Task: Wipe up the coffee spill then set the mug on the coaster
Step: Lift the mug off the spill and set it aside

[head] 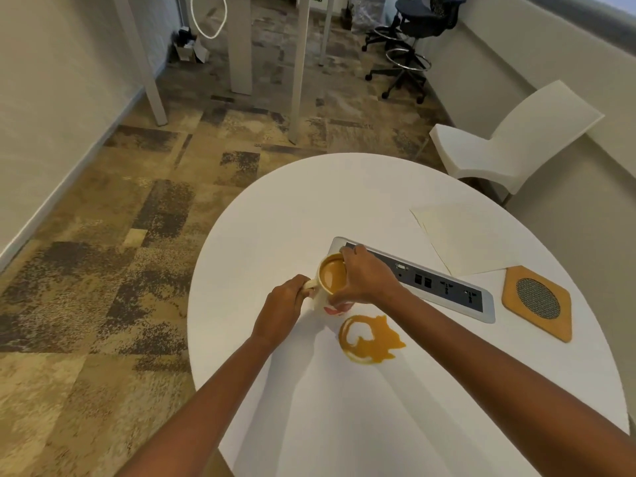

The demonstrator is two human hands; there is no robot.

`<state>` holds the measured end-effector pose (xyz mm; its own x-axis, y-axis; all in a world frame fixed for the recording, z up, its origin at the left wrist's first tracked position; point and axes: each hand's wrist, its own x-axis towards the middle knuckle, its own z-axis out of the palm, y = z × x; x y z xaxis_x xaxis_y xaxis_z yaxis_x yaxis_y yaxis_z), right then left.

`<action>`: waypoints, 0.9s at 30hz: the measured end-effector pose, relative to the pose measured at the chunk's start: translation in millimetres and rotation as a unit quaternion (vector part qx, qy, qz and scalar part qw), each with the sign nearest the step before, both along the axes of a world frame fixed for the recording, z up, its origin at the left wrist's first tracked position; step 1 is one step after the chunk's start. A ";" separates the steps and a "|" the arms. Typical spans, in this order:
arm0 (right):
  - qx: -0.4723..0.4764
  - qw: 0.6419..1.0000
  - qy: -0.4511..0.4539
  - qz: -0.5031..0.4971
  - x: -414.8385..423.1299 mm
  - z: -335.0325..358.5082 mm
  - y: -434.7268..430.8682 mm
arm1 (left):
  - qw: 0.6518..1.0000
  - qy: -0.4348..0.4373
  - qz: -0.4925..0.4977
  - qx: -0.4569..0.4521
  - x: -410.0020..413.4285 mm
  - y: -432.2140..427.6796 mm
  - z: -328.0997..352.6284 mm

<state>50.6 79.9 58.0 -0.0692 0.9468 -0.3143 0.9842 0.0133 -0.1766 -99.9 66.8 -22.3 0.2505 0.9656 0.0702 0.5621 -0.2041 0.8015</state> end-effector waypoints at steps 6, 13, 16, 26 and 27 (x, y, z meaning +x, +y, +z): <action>-0.006 1.000 0.010 0.011 -22.5 -6.0 23.4 | 0.999 0.001 0.032 -0.017 -17.7 18.2 -5.2; -0.015 1.000 0.005 0.017 -35.1 -16.7 41.1 | 0.999 -0.004 0.044 -0.029 -30.6 32.2 -12.2; -0.014 1.000 0.002 0.020 -37.2 -20.7 46.3 | 0.998 -0.009 0.046 -0.038 -32.1 36.5 -15.0; -0.005 0.999 -0.012 0.030 -38.7 -24.6 56.1 | 0.997 -0.016 0.059 -0.038 -31.8 44.8 -19.7; -0.005 0.999 -0.014 0.029 -38.8 -25.8 56.6 | 0.997 -0.015 0.061 -0.035 -32.0 45.3 -20.9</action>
<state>11.8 136.6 32.2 -0.1154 0.9380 -0.3270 0.9864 0.0694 -0.1490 -131.8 112.0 -43.2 0.1305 0.9914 0.0073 0.5546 -0.0791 0.8284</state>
